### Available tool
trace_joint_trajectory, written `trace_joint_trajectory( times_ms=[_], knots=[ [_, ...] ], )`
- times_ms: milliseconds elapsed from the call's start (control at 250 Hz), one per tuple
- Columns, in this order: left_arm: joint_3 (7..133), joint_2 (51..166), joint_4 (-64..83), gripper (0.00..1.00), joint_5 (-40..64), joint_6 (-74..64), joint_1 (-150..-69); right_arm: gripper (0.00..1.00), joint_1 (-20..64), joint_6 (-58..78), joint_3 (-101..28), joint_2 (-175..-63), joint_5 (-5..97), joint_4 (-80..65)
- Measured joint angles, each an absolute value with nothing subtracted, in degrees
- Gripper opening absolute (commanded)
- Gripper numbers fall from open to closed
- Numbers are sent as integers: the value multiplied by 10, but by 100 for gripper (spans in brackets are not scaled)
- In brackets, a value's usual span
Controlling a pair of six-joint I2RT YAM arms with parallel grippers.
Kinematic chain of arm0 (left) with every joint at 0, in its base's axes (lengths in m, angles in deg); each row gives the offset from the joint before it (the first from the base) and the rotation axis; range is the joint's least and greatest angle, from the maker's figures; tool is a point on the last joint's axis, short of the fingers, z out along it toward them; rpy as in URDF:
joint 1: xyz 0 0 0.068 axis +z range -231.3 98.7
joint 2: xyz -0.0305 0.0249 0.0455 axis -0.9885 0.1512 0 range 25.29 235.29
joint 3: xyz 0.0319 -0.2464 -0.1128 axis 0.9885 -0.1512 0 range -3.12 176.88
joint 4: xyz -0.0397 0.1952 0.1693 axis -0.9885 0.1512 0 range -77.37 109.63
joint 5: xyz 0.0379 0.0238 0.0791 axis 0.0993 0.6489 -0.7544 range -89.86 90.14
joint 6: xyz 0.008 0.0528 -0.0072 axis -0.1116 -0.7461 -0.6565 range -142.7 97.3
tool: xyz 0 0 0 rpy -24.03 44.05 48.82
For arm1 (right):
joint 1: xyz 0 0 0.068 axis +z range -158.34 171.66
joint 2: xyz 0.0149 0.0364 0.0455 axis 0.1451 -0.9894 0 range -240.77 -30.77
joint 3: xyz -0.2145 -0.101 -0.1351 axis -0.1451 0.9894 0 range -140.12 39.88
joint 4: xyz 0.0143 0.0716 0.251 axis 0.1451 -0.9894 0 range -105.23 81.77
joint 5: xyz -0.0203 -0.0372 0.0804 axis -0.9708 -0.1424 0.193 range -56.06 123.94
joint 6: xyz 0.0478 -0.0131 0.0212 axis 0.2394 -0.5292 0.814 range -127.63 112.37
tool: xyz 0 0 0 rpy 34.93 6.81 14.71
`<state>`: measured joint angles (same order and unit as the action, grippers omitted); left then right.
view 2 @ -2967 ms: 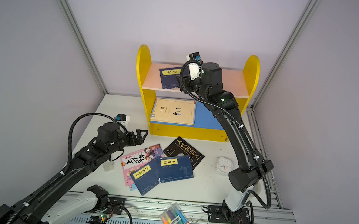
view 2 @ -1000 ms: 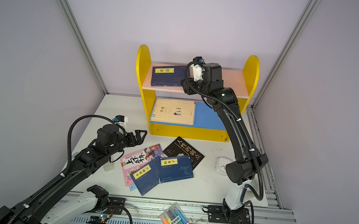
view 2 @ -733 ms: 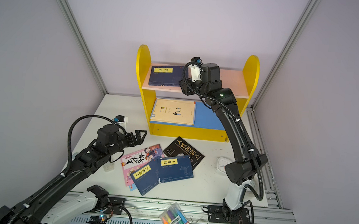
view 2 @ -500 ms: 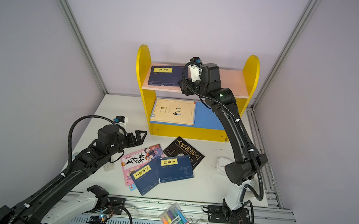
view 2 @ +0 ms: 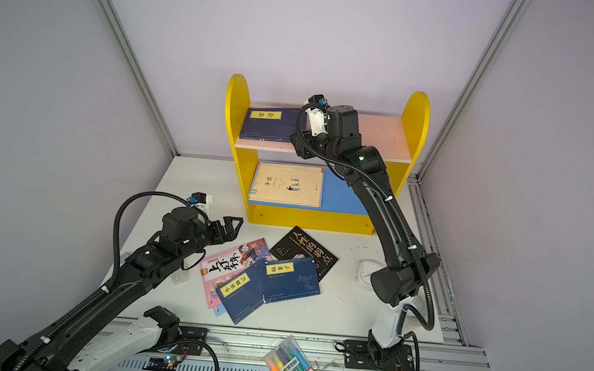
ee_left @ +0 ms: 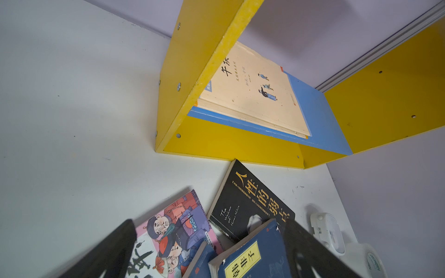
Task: Stacking books/files
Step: Move the book to the bookshelf, then pick up the book.
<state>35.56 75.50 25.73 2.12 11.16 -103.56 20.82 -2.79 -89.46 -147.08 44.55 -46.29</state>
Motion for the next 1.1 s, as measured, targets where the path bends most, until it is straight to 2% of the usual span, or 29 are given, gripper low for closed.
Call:
trace_joint_trajectory(
  times_ms=[260,447,547,859,1098],
  knots=[
    [352,754,258,98,20,112,-1036,58,211,-28,-897,-1474,455,-458],
    [350,754,257,98,20,112,-1036,72,212,-26,-899,-1475,456,-458],
    [348,754,258,98,20,112,-1036,76,213,-26,-900,-1474,454,-458],
    [345,754,257,98,20,112,-1036,75,201,-26,-863,-1428,411,-490],
    [345,768,258,98,29,114,-1035,73,200,-44,-743,-1329,410,-470]
  ],
)
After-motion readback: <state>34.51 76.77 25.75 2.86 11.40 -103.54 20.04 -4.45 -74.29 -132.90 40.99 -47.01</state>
